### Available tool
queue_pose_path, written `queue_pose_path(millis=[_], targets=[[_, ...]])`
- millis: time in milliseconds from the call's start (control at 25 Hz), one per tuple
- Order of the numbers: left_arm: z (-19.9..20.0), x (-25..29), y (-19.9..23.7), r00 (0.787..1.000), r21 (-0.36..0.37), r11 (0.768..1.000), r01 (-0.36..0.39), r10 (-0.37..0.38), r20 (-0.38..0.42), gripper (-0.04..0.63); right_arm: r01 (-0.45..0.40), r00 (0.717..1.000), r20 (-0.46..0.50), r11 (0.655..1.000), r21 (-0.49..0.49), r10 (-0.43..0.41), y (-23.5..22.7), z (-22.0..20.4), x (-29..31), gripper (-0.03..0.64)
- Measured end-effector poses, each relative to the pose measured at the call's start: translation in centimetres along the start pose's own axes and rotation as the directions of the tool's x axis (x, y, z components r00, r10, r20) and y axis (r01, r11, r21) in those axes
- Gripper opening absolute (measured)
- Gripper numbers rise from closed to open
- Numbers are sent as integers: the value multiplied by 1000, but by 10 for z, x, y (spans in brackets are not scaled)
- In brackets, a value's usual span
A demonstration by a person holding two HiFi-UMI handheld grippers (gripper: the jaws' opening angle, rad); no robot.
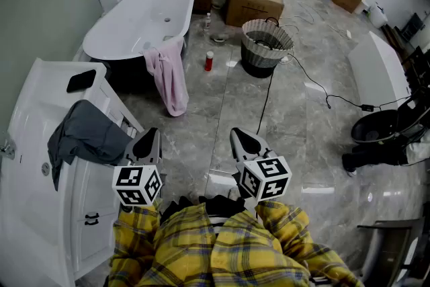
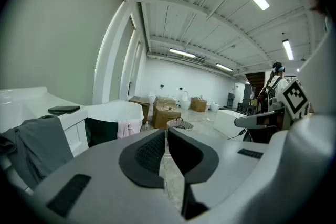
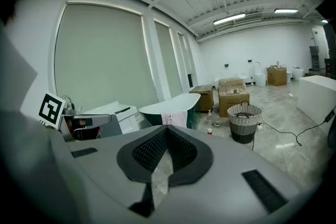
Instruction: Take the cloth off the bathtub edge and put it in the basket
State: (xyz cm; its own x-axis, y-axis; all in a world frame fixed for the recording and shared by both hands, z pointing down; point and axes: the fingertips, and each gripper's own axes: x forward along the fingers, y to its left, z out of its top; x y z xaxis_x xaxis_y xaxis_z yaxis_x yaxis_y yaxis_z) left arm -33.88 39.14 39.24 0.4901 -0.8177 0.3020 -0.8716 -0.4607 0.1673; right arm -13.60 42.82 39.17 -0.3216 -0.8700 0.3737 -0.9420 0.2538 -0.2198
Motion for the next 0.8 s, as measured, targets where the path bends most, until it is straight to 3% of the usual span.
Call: queue_pose_path(millis=[280, 560, 800], targets=[[-3, 0, 7, 998, -48, 998, 51, -52, -27, 34, 1, 1000, -4, 1000, 5, -1, 10, -2, 10, 25], [-6, 2, 21, 999, -20, 999, 32, -32, -34, 34, 7, 1000, 22, 999, 49, -8, 13, -3, 15, 25], [-10, 15, 29, 999, -49, 998, 33, -35, -40, 34, 14, 1000, 4, 999, 44, -14, 9, -5, 24, 26]])
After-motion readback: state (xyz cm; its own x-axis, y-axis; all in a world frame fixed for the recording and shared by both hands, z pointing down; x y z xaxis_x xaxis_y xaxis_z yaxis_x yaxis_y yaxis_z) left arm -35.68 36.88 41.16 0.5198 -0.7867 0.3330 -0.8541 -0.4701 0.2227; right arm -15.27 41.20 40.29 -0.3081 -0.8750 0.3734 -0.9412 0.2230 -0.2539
